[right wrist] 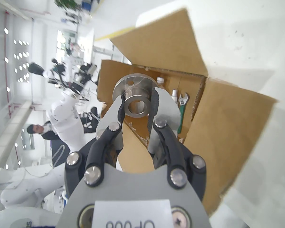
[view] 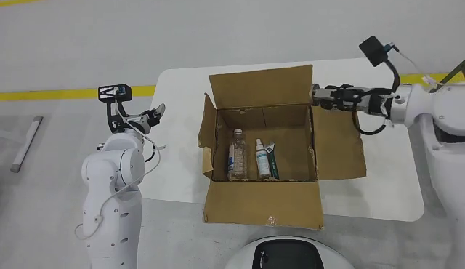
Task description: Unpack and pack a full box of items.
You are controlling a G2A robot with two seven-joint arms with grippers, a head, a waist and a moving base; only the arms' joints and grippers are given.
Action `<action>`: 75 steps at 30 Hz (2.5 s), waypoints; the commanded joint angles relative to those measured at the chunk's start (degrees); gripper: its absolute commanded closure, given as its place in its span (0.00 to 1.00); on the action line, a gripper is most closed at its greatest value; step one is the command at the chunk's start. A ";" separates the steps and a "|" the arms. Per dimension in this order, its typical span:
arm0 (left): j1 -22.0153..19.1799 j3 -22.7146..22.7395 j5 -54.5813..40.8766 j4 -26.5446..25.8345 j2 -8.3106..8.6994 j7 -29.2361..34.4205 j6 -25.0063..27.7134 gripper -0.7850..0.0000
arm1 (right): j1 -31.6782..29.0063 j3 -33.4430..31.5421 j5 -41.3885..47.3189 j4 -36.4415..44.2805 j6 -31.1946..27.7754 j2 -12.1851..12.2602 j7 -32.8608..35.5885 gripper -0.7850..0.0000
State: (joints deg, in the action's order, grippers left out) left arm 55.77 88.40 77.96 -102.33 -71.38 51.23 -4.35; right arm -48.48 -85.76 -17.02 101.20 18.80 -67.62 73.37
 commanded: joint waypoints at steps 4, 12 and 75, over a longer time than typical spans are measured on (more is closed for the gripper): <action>0.00 0.00 0.00 0.00 0.00 0.00 0.00 0.00 | 7.07 13.90 -5.39 -9.07 1.28 -0.88 2.85 1.00; 0.00 0.00 0.00 0.00 0.00 0.00 0.00 0.00 | 13.96 30.52 -20.17 -16.66 1.87 -2.65 4.05 1.00; 0.00 0.00 0.00 0.00 0.00 0.00 0.00 0.00 | -12.24 -12.33 -2.61 12.12 -2.83 0.05 -11.04 1.00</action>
State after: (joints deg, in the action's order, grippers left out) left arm 55.77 88.40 77.96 -102.33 -71.38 51.23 -4.35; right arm -60.97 -98.16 -18.74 113.35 16.09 -67.57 62.12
